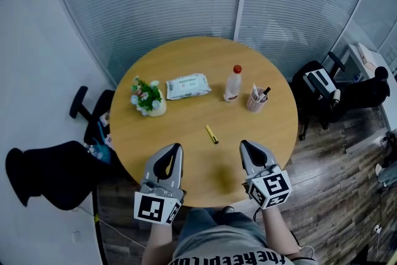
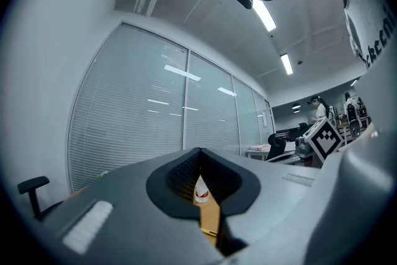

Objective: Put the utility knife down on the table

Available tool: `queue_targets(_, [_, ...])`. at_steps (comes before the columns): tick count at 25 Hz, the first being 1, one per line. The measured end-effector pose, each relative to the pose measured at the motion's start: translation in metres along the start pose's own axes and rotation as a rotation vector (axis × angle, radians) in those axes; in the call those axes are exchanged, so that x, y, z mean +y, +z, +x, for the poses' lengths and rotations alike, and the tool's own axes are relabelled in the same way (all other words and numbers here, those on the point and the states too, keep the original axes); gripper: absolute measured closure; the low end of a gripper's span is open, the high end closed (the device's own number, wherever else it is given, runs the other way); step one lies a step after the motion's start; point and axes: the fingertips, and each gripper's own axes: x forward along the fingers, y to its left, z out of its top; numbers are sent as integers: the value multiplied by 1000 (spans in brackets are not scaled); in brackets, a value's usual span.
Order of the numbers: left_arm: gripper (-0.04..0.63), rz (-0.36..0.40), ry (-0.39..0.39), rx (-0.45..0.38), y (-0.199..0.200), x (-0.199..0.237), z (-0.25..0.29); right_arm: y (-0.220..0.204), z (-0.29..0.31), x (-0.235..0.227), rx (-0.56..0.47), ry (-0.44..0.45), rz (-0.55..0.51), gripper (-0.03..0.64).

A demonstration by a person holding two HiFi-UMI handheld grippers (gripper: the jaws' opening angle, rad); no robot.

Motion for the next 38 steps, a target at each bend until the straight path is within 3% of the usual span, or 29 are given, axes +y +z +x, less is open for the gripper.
queue_targets(21, [587, 32, 31, -35, 17, -20, -14, 56, -35, 15, -153, 51, -51, 615])
queue_targets(38, [586, 39, 39, -44, 20, -19, -10, 65, -31, 17, -176, 80, -52, 615])
